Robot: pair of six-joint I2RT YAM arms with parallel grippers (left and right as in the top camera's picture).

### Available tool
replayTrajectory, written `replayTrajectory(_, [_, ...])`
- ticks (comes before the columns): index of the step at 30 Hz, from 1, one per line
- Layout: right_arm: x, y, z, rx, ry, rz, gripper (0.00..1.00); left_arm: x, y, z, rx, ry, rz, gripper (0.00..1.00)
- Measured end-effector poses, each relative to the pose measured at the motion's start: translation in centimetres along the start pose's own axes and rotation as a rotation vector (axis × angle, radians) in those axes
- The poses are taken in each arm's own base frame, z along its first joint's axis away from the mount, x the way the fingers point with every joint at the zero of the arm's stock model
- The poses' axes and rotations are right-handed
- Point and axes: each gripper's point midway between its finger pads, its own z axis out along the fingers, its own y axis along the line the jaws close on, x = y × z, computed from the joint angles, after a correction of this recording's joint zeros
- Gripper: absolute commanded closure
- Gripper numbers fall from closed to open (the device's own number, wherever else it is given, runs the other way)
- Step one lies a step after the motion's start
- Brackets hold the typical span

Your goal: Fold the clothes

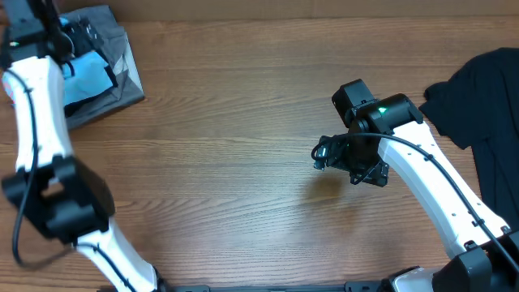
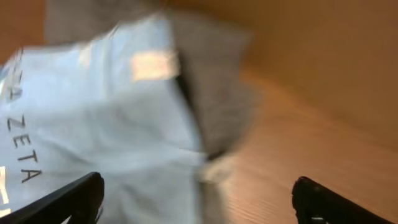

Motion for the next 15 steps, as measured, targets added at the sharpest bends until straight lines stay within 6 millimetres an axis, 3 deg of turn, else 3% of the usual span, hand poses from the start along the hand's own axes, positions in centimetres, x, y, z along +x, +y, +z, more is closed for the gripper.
replayTrajectory(4, [0.2, -0.1, -0.1, 0.005, 0.007, 0.003, 0.00, -2.6, -4.3, -9.1, 0.182, -0.090, 0.024, 0.00])
replayTrajectory(5, [0.2, -0.1, -0.2, 0.006, 0.007, 0.002, 0.00, -2.7, -4.6, -9.8, 0.196, -0.097, 0.026, 0.00])
replayTrajectory(6, [0.2, -0.1, -0.3, 0.003, 0.003, 0.002, 0.00, -2.9, -6.1, -13.6, 0.262, -0.121, 0.038, 0.00])
replayTrajectory(9, [0.1, -0.1, -1.2, -0.018, -0.032, 0.000, 0.00, -1.5, -7.9, -19.9, 0.349, -0.112, 0.048, 0.00])
replayTrajectory(15, [1.3, -0.8, -7.0, -0.145, -0.232, -0.014, 0.00, 3.7, -9.1, -27.2, 0.413, -0.005, 0.029, 0.00])
